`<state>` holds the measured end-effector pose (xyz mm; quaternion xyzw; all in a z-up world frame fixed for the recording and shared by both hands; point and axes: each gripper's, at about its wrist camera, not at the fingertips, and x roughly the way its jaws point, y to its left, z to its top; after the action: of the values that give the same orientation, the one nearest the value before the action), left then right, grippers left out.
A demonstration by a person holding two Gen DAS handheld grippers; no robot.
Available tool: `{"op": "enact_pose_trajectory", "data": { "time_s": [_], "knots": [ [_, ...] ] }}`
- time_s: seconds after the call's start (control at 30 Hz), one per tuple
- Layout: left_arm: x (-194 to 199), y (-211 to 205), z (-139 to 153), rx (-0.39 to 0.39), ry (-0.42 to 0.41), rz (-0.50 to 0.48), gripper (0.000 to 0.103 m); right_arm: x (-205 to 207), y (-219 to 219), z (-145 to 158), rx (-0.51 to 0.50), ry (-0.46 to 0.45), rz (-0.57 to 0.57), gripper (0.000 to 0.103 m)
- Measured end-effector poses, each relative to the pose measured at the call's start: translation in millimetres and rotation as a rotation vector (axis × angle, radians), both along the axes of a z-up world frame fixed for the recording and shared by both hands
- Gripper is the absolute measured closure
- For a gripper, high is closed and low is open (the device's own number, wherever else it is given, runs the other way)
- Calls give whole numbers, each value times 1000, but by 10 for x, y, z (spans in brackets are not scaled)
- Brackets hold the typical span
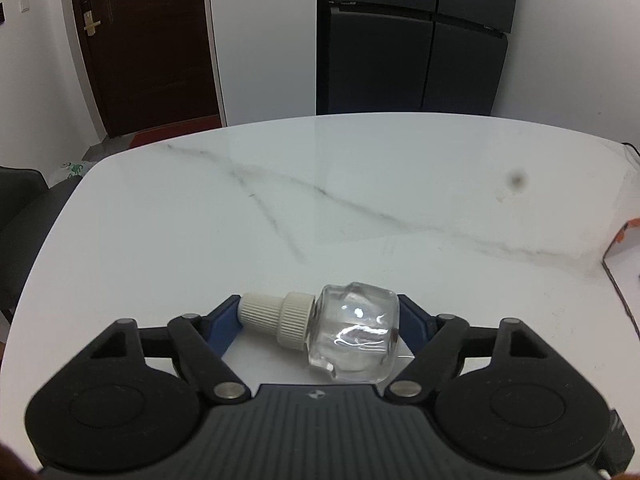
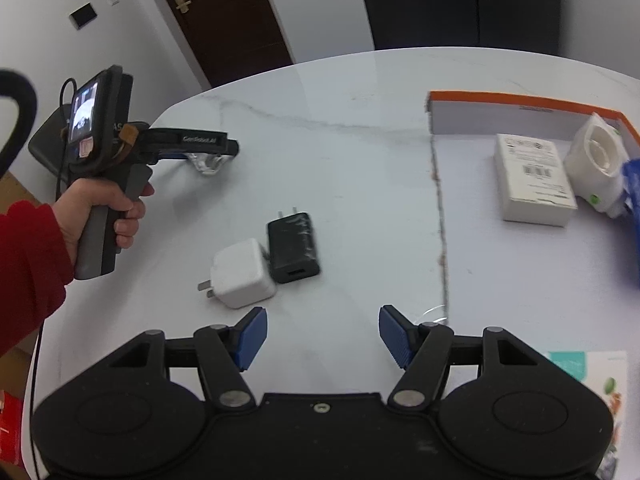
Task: Organize rigid objects
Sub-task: 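Grasp the clear glass dropper bottle with left gripper while right grasps the white charger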
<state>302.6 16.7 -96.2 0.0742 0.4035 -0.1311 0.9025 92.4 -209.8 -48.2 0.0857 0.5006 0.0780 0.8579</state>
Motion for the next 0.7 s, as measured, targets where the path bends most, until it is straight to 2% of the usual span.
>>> {"op": "enact_pose_trajectory", "data": {
  "time_s": [0.07,0.4,0.63,0.7],
  "knots": [
    [-109,24,32,11,7,15,22,42,83,-35,1,-1,26,27],
    [-832,414,216,-31,29,120,22,276,505,-111,33,-27,160,27],
    [-1244,689,321,-86,60,225,22,400,831,-253,-43,-53,271,24],
    [-1240,717,339,-96,58,251,22,437,897,-285,-64,-61,295,20]
  ]
}}
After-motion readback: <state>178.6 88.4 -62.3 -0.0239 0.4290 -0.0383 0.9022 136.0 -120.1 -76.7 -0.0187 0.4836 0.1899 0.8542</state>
